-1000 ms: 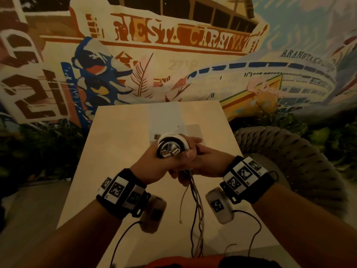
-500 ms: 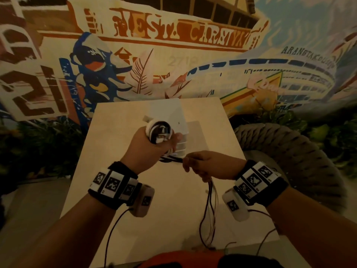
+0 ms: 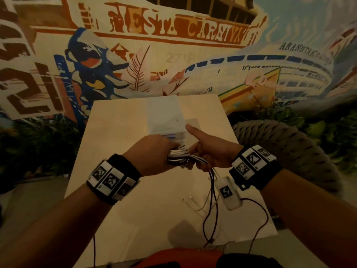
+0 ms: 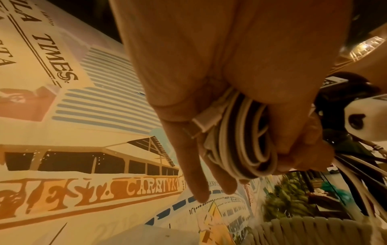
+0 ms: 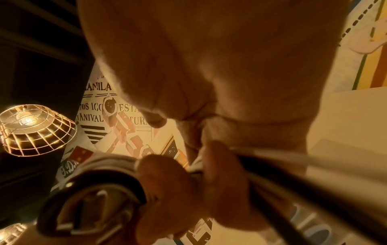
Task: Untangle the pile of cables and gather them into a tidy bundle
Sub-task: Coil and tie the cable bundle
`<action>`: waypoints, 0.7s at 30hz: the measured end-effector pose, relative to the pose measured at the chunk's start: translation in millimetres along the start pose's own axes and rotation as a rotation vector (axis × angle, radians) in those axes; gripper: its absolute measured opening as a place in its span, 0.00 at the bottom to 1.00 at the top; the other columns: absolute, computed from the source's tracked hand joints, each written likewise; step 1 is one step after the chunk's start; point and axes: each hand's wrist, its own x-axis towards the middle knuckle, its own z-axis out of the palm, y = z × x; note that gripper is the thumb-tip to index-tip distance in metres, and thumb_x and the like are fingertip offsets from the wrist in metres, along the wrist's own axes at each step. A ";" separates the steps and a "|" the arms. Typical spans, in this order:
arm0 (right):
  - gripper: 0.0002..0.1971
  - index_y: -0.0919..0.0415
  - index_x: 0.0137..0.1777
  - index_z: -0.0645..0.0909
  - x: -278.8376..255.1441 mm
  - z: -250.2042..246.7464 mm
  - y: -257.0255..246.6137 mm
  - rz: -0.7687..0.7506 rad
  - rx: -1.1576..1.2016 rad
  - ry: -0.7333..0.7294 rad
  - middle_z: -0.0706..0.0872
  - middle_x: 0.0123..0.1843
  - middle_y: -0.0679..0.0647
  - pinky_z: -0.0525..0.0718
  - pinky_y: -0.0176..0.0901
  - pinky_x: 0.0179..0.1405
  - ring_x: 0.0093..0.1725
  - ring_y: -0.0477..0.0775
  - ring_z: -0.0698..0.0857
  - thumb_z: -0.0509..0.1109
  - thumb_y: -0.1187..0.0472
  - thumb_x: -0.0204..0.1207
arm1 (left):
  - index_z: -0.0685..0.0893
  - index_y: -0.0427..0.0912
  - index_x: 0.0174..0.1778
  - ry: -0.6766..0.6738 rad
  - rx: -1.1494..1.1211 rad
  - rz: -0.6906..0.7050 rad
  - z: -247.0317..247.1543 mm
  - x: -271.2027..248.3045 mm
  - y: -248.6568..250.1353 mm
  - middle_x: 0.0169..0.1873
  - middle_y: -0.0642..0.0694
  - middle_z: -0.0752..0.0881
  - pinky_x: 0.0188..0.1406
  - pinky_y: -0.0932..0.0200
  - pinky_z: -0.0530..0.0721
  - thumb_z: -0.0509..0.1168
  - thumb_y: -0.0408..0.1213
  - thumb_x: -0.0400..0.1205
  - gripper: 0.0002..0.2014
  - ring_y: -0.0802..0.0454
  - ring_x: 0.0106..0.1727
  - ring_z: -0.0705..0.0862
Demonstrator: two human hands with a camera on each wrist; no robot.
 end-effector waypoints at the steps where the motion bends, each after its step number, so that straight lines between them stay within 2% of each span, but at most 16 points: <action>1: 0.54 0.73 0.56 0.89 -0.3 -1.1 -1.5 0.002 -0.003 -0.007 0.89 0.45 0.65 0.71 0.40 0.25 0.26 0.52 0.76 0.50 0.18 0.74 | 0.89 0.52 0.57 -0.014 0.013 0.001 1.5 0.9 -0.2 0.51 0.49 0.92 0.47 0.60 0.79 0.68 0.54 0.84 0.13 0.47 0.53 0.89; 3: 0.52 0.73 0.56 0.89 -2.6 -0.4 -5.5 -0.008 -0.022 -0.023 0.90 0.46 0.64 0.72 0.41 0.29 0.29 0.52 0.78 0.52 0.19 0.73 | 0.88 0.54 0.56 -0.043 0.032 -0.006 3.8 3.1 1.0 0.49 0.50 0.92 0.49 0.55 0.86 0.66 0.52 0.84 0.11 0.47 0.52 0.90; 4: 0.48 0.70 0.54 0.89 -4.2 0.9 -7.9 -0.018 -0.056 -0.023 0.90 0.45 0.61 0.73 0.42 0.32 0.30 0.52 0.80 0.55 0.21 0.74 | 0.87 0.54 0.57 -0.054 0.052 -0.018 4.9 4.3 2.9 0.48 0.50 0.91 0.49 0.52 0.87 0.66 0.51 0.84 0.10 0.47 0.52 0.90; 7: 0.27 0.58 0.49 0.89 -8.3 5.2 -15.0 -0.055 -0.281 0.002 0.92 0.43 0.53 0.80 0.43 0.40 0.38 0.52 0.86 0.67 0.33 0.77 | 0.84 0.54 0.62 -0.029 0.081 -0.036 13.3 7.2 6.0 0.49 0.49 0.91 0.42 0.51 0.87 0.65 0.49 0.84 0.13 0.46 0.48 0.90; 9: 0.16 0.51 0.47 0.89 -9.5 6.3 -18.8 -0.050 -0.472 0.009 0.93 0.45 0.48 0.83 0.44 0.44 0.44 0.51 0.91 0.74 0.38 0.76 | 0.86 0.51 0.54 -0.044 0.101 -0.047 16.4 9.3 8.8 0.44 0.49 0.90 0.37 0.57 0.81 0.60 0.52 0.86 0.12 0.48 0.44 0.89; 11: 0.11 0.49 0.45 0.89 -9.1 7.6 -22.4 -0.033 -0.563 -0.004 0.93 0.44 0.47 0.85 0.45 0.45 0.48 0.51 0.93 0.80 0.43 0.73 | 0.88 0.50 0.49 -0.056 0.152 -0.047 16.8 11.2 12.6 0.43 0.49 0.91 0.40 0.66 0.70 0.59 0.53 0.87 0.15 0.50 0.44 0.88; 13: 0.08 0.49 0.46 0.90 -7.0 10.0 -26.1 -0.009 -0.615 -0.022 0.93 0.42 0.47 0.88 0.47 0.48 0.51 0.54 0.93 0.83 0.48 0.71 | 0.89 0.52 0.54 -0.080 0.185 -0.043 14.9 13.7 15.6 0.48 0.51 0.91 0.47 0.69 0.68 0.59 0.54 0.87 0.16 0.52 0.50 0.89; 15: 0.07 0.48 0.44 0.89 -4.0 13.1 -29.4 0.018 -0.661 -0.037 0.92 0.44 0.48 0.90 0.48 0.52 0.52 0.54 0.93 0.82 0.49 0.72 | 0.89 0.54 0.59 -0.102 0.175 -0.034 9.9 13.9 19.3 0.52 0.53 0.91 0.54 0.69 0.71 0.58 0.55 0.87 0.16 0.53 0.55 0.88; 16: 0.06 0.47 0.44 0.88 -2.8 14.3 -30.6 0.033 -0.674 -0.054 0.92 0.45 0.49 0.91 0.49 0.54 0.52 0.54 0.93 0.82 0.48 0.73 | 0.88 0.55 0.61 -0.120 0.191 -0.028 7.0 12.7 21.5 0.54 0.53 0.91 0.56 0.68 0.70 0.58 0.54 0.88 0.16 0.54 0.59 0.87; 18: 0.07 0.47 0.45 0.88 -2.2 14.5 -32.5 0.070 -0.661 -0.102 0.93 0.48 0.50 0.91 0.51 0.57 0.54 0.55 0.93 0.79 0.46 0.75 | 0.87 0.55 0.64 -0.126 0.214 -0.010 3.0 10.7 25.2 0.58 0.54 0.90 0.59 0.67 0.63 0.57 0.52 0.89 0.16 0.55 0.63 0.85; 21: 0.14 0.53 0.53 0.88 -4.8 9.8 -32.7 0.110 -0.547 -0.167 0.92 0.55 0.53 0.88 0.53 0.63 0.59 0.57 0.91 0.74 0.44 0.78 | 0.88 0.54 0.61 -0.162 0.195 -0.068 -2.7 8.5 31.3 0.55 0.52 0.91 0.64 0.63 0.52 0.63 0.45 0.86 0.12 0.54 0.59 0.86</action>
